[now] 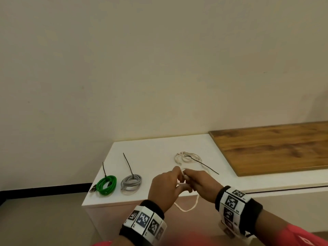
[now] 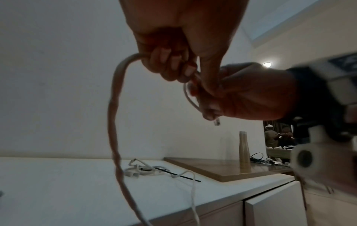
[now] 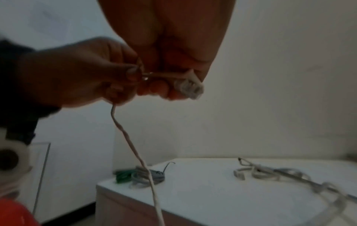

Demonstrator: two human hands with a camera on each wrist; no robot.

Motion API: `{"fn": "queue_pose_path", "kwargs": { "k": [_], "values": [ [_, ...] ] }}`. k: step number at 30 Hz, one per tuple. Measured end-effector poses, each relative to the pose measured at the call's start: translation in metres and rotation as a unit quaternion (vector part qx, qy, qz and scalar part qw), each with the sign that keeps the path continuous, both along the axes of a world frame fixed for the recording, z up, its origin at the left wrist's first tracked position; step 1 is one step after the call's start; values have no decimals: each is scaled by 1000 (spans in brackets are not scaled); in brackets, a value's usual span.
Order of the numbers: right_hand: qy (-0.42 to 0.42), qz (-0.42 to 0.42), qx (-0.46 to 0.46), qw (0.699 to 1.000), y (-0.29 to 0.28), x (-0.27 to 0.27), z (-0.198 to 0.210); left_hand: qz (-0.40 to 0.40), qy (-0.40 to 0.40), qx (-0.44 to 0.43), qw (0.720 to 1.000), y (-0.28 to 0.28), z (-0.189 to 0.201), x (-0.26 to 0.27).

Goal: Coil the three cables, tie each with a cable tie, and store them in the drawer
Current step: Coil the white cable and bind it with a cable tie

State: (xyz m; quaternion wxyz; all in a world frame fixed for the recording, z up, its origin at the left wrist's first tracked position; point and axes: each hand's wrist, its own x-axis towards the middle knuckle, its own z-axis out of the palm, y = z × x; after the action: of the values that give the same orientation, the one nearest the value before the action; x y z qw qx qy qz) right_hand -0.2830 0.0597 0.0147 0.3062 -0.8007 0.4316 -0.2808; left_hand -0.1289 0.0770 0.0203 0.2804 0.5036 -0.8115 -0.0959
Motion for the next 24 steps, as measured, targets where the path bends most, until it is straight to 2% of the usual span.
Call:
{"fn": "queue_pose_path", "kwargs": {
  "k": [2, 5, 8, 12, 15, 17, 19, 22, 24],
  "values": [
    [62, 27, 13, 998, -3, 2, 0, -4, 5, -7, 1000, -7, -6, 3],
    [143, 48, -2, 988, -13, -2, -3, -19, 14, 46, 999, -13, -12, 3],
    [160, 9, 11, 987, -30, -19, -1, -19, 82, 116, 990, -25, -23, 6],
    [213, 2, 68, 975, -57, -30, -4, -24, 74, 162, 984, -41, -39, -2],
    [264, -39, 26, 963, -77, -35, -12, -10, 111, 171, 979, -62, -43, -4],
    [253, -66, 17, 965, -88, -45, -18, 2, 73, 136, 988, -86, -44, -1],
    [264, -75, 23, 961, -94, -56, -28, -5, -1, 109, 994, -112, -45, -3],
    [305, -76, 46, 948, -102, -65, -51, -33, -128, 102, 986, -149, -49, -16],
    [325, -79, 63, 940, -107, -69, -67, -46, -180, 101, 977, -173, -54, -31]
  ]
}}
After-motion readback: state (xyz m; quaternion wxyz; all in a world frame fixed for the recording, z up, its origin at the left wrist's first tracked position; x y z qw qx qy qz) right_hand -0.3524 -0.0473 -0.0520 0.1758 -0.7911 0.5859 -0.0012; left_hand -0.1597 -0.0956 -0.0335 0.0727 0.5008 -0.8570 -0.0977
